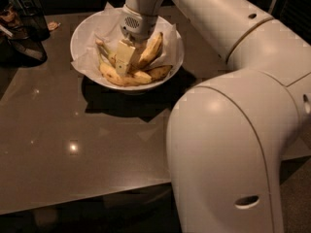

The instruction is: Pick banana from white bowl

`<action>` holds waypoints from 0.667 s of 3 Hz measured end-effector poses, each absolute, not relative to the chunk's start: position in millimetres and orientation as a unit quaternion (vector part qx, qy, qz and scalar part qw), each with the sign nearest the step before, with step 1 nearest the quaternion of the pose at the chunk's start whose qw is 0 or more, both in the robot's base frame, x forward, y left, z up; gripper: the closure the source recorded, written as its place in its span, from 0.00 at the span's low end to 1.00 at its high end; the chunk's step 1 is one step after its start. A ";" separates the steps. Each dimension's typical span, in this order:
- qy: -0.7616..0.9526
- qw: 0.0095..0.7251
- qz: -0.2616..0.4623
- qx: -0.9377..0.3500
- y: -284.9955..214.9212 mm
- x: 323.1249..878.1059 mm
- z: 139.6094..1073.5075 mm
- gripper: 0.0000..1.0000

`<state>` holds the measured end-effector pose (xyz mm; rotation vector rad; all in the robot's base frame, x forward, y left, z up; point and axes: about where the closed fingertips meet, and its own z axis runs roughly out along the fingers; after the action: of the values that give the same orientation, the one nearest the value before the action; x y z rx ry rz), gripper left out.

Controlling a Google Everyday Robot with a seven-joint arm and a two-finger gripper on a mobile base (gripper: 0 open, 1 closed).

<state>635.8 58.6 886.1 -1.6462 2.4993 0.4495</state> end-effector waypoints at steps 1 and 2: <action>0.810 0.093 0.149 -0.560 56.8 639.2 892.5 1.00; 0.786 0.146 0.135 -0.585 39.8 632.2 909.1 1.00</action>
Offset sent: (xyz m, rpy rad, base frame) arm -0.0263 -0.0489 0.0507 0.1209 -0.3233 0.1531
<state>632.2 39.8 909.1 -1.6855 2.2624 0.3900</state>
